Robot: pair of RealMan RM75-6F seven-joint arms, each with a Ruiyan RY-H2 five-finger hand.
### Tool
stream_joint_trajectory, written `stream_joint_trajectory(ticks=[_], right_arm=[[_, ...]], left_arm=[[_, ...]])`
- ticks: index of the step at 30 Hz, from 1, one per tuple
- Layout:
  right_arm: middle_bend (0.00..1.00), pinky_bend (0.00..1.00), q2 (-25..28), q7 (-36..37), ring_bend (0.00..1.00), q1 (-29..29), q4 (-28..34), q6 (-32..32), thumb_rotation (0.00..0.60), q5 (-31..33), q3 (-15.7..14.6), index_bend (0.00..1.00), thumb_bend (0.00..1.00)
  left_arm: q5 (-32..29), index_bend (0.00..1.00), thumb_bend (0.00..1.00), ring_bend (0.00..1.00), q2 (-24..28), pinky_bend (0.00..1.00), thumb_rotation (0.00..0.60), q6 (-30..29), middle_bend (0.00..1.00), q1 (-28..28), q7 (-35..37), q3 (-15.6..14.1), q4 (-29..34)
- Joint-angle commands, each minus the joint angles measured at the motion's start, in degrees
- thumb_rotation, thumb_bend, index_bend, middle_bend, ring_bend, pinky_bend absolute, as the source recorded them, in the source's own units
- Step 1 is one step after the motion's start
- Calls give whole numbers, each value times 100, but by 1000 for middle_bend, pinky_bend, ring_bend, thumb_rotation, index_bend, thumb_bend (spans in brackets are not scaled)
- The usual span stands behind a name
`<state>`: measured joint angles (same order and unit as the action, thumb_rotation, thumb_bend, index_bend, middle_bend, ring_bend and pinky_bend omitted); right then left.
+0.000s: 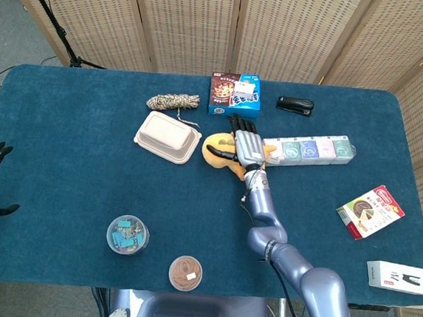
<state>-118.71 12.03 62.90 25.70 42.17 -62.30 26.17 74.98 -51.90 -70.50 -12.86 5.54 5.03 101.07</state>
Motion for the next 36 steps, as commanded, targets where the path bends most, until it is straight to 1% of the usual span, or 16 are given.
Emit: stream_joint_trajectory(ticks=[1, 7, 10, 14, 18, 22, 29, 36], right_arm=[[0, 0, 311, 23, 0, -335, 424, 187, 100, -29, -71, 0, 0], [0, 0, 655, -318, 0, -680, 1129, 369, 100, 124, -56, 0, 0], [0, 0, 817, -454, 0, -781, 1584, 445, 99, 174, -41, 0, 0], [0, 0, 941, -633, 0, -770, 2027, 525, 99, 203, -1, 0, 0], [0, 0, 900, -851, 0, -628, 2159, 561, 100, 240, 48, 0, 0], [0, 0, 722, -1021, 0, -376, 2088, 583, 101, 224, 96, 0, 0], [0, 0, 286, -1188, 0, 171, 1777, 508, 100, 181, 185, 0, 0], [0, 0, -218, -1244, 0, 698, 1031, 345, 101, 111, 211, 0, 0]], left_arm=[[-19, 0, 0, 0, -21, 0, 600, 9, 0, -16, -70, -1, 22], [-38, 0, 0, 0, -47, 0, 600, 30, 0, -40, -187, -7, 63], [-30, 0, 0, 0, -50, 0, 600, 25, 0, -41, -201, -11, 74], [-4, 0, 0, 0, -35, 0, 600, 13, 0, -33, -175, -20, 90], [23, 0, 0, 0, -13, 0, 600, -6, 0, -17, -112, -26, 84], [49, 0, 0, 0, 13, 0, 600, -17, 0, -3, -18, -27, 66], [65, 0, 0, 0, 54, 0, 600, 6, 0, -3, 118, -22, 28], [25, 0, 0, 0, 70, 0, 600, 48, 0, -19, 170, -8, -10]])
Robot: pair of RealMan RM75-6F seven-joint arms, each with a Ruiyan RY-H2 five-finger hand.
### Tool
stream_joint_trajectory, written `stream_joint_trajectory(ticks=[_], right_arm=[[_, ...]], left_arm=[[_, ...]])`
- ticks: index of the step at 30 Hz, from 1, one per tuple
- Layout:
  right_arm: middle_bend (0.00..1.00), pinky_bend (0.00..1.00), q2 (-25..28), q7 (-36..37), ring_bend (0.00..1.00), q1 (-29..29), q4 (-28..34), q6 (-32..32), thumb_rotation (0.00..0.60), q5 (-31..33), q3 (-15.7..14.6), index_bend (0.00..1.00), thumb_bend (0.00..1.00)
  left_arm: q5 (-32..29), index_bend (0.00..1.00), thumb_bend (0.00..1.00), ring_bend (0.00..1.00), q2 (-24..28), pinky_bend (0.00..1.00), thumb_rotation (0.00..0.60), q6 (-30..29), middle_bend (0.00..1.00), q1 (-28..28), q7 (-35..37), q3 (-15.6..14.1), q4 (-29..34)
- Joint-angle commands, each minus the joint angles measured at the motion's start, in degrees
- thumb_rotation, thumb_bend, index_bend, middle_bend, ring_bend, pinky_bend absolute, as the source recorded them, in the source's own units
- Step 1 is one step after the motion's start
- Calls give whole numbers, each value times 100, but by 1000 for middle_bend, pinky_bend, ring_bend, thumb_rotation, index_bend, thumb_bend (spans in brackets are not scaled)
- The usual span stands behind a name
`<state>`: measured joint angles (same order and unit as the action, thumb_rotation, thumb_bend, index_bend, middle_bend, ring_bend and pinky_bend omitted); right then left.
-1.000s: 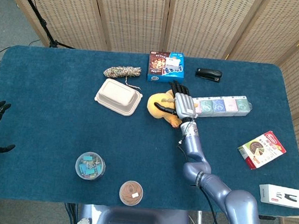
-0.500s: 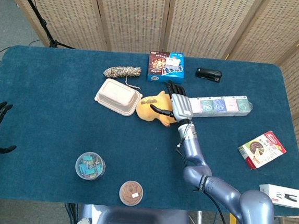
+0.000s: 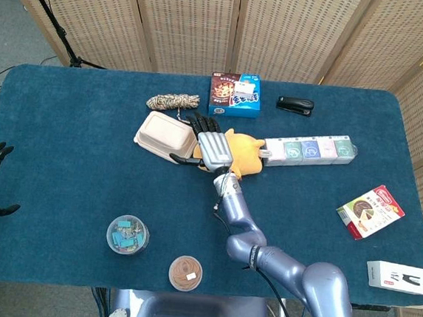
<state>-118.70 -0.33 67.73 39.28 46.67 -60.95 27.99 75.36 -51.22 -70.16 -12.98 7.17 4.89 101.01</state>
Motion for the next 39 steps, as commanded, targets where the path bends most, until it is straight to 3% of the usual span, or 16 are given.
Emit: stream_joint_trajectory(ticks=[1, 8, 20, 39], right_arm=[[0, 0, -274, 4, 0, 284, -451, -147, 101, -31, 34, 0, 0], [0, 0, -632, 285, 0, 700, -1388, -527, 100, 10, 141, 0, 0], [0, 0, -778, 1209, 0, 594, -2254, -919, 103, -69, 75, 0, 0], [0, 0, 81, 1747, 0, -562, -1927, -712, 101, -7, 14, 0, 0]], left_arm=[[-22, 0, 0, 0, 2, 0, 600, 23, 0, -11, 9, 8, -5], [-58, 0, 0, 0, 2, 0, 600, 74, 0, -38, 3, 17, -14], [-152, 0, 0, 0, -44, 0, 600, 95, 0, -63, -125, 33, -6], [-108, 0, 0, 0, -139, 0, 600, 76, 0, -82, -450, -27, 85]])
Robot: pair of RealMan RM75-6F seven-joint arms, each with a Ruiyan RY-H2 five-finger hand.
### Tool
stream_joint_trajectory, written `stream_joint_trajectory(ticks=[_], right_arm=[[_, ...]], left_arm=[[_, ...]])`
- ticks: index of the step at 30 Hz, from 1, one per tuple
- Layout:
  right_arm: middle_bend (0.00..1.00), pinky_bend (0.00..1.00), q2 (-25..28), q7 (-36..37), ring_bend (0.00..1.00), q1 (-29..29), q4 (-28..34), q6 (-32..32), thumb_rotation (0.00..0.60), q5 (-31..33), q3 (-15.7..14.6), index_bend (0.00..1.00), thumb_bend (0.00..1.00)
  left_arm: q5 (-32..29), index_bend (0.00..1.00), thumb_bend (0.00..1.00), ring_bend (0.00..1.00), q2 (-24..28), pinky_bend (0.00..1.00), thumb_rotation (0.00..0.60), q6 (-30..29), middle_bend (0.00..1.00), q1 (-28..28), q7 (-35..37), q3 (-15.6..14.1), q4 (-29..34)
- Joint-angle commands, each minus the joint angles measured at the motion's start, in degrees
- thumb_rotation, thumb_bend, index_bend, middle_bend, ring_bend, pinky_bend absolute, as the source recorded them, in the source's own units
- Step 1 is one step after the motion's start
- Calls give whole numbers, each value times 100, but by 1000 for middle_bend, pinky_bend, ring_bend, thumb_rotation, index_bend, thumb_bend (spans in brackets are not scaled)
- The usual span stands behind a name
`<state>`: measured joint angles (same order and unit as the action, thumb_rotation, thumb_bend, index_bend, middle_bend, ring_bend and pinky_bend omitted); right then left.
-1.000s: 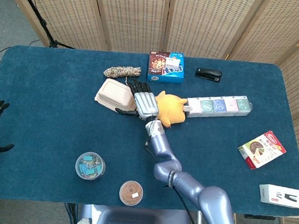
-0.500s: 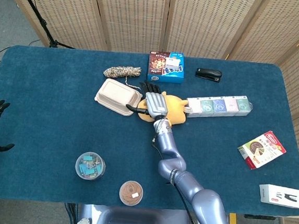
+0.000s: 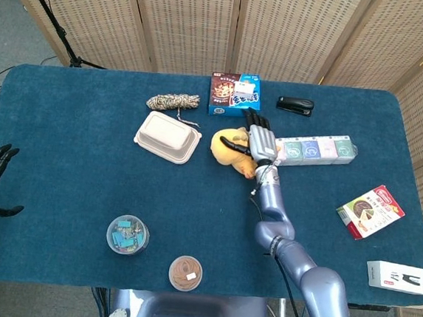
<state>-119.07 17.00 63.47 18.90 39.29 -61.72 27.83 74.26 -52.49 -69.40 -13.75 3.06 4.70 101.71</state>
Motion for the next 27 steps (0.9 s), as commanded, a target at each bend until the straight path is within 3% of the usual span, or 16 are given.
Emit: stream_joint_trajectory(ticks=[1, 13, 27], right_arm=[[0, 0, 156, -4, 0, -184, 148, 26, 102, 99, 44, 0, 0], [0, 0, 502, -656, 0, -563, 891, -5, 101, 553, 215, 0, 0], [0, 0, 833, -1078, 0, -559, 2420, 733, 102, 258, 93, 0, 0]], left_arm=[[3, 0, 0, 0, -14, 0, 600, -3, 0, -6, -57, -9, 25], [26, 0, 0, 0, -21, 0, 600, -37, 0, 10, -110, -34, 70], [88, 0, 0, 0, 30, 0, 600, -67, 0, 40, 42, -43, 50]])
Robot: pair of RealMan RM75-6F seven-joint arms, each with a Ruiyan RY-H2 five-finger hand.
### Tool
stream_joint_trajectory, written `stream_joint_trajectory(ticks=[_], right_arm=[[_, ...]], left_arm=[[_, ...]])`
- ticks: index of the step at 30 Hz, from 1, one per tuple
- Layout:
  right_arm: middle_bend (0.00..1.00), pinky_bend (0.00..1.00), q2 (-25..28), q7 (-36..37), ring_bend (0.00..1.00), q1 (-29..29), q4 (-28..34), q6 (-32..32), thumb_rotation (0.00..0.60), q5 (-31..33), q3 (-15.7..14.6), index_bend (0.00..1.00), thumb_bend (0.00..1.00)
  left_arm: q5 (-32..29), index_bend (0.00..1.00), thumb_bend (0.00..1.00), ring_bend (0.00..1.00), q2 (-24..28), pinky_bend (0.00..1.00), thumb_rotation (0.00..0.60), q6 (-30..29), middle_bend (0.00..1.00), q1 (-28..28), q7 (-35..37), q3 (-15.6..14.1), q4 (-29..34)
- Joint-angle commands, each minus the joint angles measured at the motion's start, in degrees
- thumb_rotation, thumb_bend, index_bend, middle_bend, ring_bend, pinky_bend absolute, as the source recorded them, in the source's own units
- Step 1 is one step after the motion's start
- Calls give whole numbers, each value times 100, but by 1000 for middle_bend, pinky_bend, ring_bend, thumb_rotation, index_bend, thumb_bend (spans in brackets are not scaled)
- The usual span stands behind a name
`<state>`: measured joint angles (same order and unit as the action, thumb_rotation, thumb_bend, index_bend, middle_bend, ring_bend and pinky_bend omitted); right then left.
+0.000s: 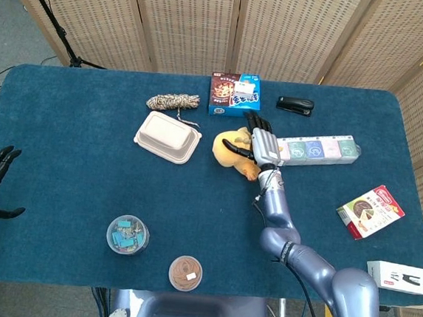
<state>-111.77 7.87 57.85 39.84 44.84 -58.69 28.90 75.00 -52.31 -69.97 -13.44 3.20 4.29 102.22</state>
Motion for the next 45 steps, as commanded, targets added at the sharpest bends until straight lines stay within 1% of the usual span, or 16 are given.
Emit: stream_joint_trajectory(ticks=[1, 8, 13, 17, 21, 23, 27, 29, 33, 37, 41, 45], right_arm=[[0, 0, 139, -208, 0, -9, 447, 218, 102, -44, -15, 0, 0], [0, 0, 529, -720, 0, -223, 1424, 581, 101, 24, -75, 0, 0], [0, 0, 961, -1185, 0, -519, 2027, 930, 102, -68, -286, 0, 0], [0, 0, 1492, -1496, 0, -930, 2544, 1388, 101, -415, -625, 0, 0], [0, 0, 2028, -1964, 0, -1355, 3104, 1795, 96, -538, -899, 0, 0], [0, 0, 2343, -2276, 0, -1598, 3413, 2003, 92, -612, -1090, 0, 0], [0, 0, 2926, -2587, 0, -2084, 3998, 2346, 85, -694, -1401, 0, 0], [0, 0, 3214, -2567, 0, -2339, 4246, 2512, 87, -770, -1543, 0, 0], [0, 0, 3700, -2374, 0, -2798, 4554, 2821, 86, -976, -1795, 0, 0], [0, 0, 4087, -2123, 0, -3263, 4740, 3142, 86, -1175, -2048, 0, 0], [0, 0, 4309, -1725, 0, -3788, 4717, 3591, 85, -1399, -2284, 0, 0], [0, 0, 4320, -1429, 0, -4226, 4469, 4028, 86, -1645, -2481, 0, 0]], left_arm=[[22, 0, 0, 0, 17, 0, 600, -16, 0, 13, 43, -3, -4], [145, 0, 0, 0, 59, 0, 600, -73, 0, 56, 162, -37, -10], [246, 0, 0, 0, 84, 0, 600, -127, 0, 90, 234, -66, -14], [325, 0, 0, 0, 91, 0, 600, -176, 0, 123, 268, -96, -30], [395, 0, 0, 0, 80, 0, 600, -221, 0, 149, 238, -128, -23], [438, 0, 0, 0, 70, 0, 600, -248, 0, 163, 200, -149, -9], [506, 0, 0, 0, 40, 0, 600, -317, 0, 200, 116, -185, 9], [533, 0, 0, 0, 18, 0, 600, -354, 0, 222, 56, -206, 19], [587, 0, 0, 0, -32, 0, 600, -422, 0, 265, -79, -249, 40], [629, 0, 0, 0, -107, 0, 600, -516, 0, 314, -239, -281, 53], [637, 0, 0, 0, -205, 0, 600, -634, 0, 371, -393, -288, 53], [597, 0, 0, 0, -335, 0, 600, -863, 0, 453, -592, -235, 30]])
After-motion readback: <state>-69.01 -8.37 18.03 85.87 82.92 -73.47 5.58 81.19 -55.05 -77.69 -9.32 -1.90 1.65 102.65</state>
